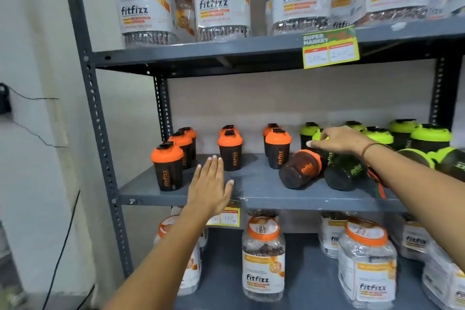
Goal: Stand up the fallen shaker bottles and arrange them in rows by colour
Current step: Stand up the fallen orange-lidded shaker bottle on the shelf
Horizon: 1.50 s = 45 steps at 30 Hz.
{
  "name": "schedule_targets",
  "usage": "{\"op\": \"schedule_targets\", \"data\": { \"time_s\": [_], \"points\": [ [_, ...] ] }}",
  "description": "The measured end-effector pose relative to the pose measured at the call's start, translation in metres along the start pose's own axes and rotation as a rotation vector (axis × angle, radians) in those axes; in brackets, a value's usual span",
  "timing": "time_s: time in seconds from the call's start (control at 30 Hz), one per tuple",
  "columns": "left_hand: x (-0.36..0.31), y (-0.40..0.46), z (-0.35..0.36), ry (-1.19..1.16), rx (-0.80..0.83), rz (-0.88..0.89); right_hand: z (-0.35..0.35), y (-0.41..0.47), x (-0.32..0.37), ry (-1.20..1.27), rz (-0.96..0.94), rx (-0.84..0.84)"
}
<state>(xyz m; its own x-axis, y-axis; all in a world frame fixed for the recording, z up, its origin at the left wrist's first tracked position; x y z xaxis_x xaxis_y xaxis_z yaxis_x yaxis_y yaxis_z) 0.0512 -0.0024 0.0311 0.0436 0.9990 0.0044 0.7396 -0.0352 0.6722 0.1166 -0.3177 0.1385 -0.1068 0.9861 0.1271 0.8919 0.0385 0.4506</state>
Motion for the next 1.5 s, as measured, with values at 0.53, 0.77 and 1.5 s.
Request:
{"op": "schedule_targets", "data": {
  "time_s": [0.53, 0.77, 1.5],
  "points": [
    [0.055, 0.024, 0.085, -0.149, 0.426, -0.152, 0.082, 0.045, 0.016, -0.033, 0.050, 0.175],
    [0.058, 0.024, 0.084, -0.138, 0.417, -0.057, 0.095, 0.035, 0.027, 0.079, 0.204, 0.224],
    [0.054, 0.017, 0.072, -0.141, 0.404, 0.005, 0.091, 0.005, 0.118, 1.036, 0.426, -0.305]
  ]
}}
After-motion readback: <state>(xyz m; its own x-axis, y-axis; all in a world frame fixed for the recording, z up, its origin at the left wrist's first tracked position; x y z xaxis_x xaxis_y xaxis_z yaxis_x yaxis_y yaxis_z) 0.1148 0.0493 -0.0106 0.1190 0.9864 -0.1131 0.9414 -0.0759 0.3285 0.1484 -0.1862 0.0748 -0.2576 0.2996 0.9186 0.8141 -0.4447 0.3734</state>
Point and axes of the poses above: each hand's wrist, its own y-axis towards the middle knuckle, its own z-axis out of the palm, x = y × z, the point moved 6 cm from there along y, towards the middle knuckle, and after that the axes turned 11 degrees about -x, right-handed, at the moved point
